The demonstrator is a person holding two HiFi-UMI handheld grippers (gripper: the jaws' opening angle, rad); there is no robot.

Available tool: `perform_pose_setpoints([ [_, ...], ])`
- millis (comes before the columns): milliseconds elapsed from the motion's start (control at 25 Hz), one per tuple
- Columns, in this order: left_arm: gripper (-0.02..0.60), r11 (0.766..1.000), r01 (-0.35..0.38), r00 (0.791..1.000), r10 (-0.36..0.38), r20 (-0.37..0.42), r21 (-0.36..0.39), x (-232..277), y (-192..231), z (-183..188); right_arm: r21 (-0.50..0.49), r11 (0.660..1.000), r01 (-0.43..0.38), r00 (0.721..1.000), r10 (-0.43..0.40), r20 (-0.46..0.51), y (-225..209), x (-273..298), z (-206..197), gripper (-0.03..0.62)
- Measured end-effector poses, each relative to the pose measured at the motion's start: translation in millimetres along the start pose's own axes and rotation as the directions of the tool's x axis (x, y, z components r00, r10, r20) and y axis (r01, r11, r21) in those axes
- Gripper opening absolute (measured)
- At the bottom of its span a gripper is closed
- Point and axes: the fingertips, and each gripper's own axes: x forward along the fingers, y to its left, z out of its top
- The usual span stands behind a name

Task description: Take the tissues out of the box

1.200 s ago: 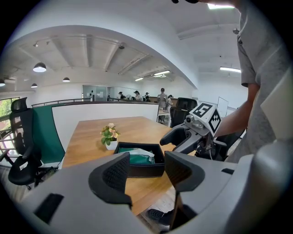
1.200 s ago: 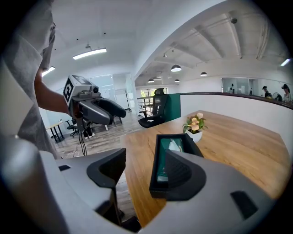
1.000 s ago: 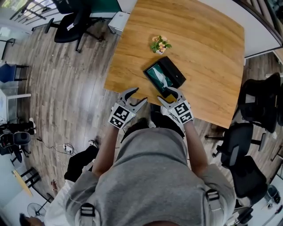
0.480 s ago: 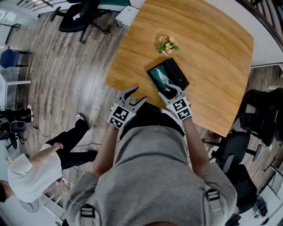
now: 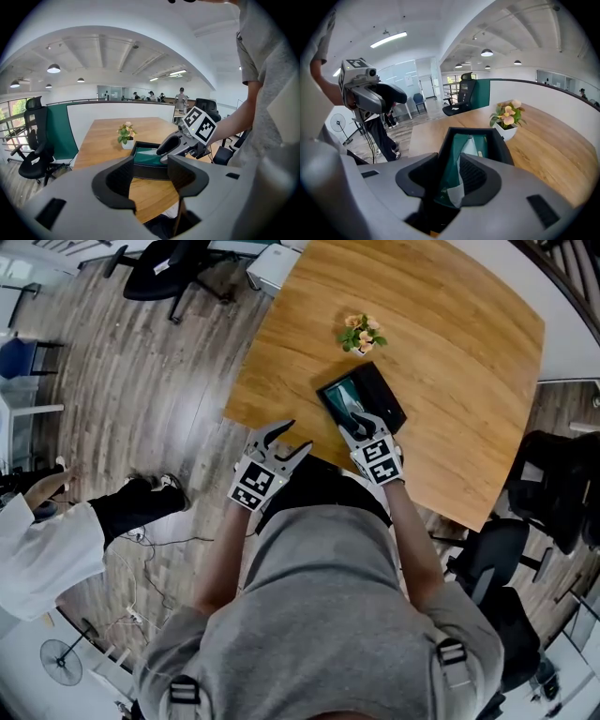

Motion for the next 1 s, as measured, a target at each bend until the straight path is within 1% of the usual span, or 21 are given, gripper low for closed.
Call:
perform_pose_setpoints([
  [160, 0.241, 1.0, 0.015, 1.0, -0.015, -0.002, -0.008, 0.2, -0.6, -3.4, -0.003, 1.0, 0.023, 0.999, -0.023, -0.024, -7.7, 8.0, -2.6, 0.14],
  [280, 0.241, 1.0, 0.025, 1.0, -0.025, -0.012, -0.015, 1.9, 0.4, -7.8, 0.006, 1.0, 0.015, 0.999, -0.015, -0.034, -9.7, 14.2, -4.2, 0.132],
  [440, 0.239, 0.999, 0.038, 0.999, -0.038, -0.021, -0.01, 7.3, 1.4, -7.7, 0.018, 1.0, -0.001, 0.997, 0.002, -0.072, -9.9, 19.5, -9.1, 0.092],
  [640, 0.238, 0.999, 0.04, 0.999, -0.04, -0.023, -0.001, 9.2, 3.1, -5.7, -0.003, 1.0, -0.001, 0.995, 0.0, -0.101, -12.4, 22.3, -13.4, 0.025],
  [800, 0.238, 0.999, 0.04, 0.999, -0.04, -0.021, -0.001, 8.8, 1.2, -5.8, -0.006, 1.0, -0.001, 0.995, 0.001, -0.1, -11.4, 23.0, -13.5, 0.008],
  [1000, 0.236, 0.999, 0.034, 0.999, -0.034, -0.014, 0.003, 7.4, -3.2, -5.5, -0.007, 1.0, 0.006, 0.995, -0.006, -0.101, -3.7, 17.3, -9.3, 0.005],
])
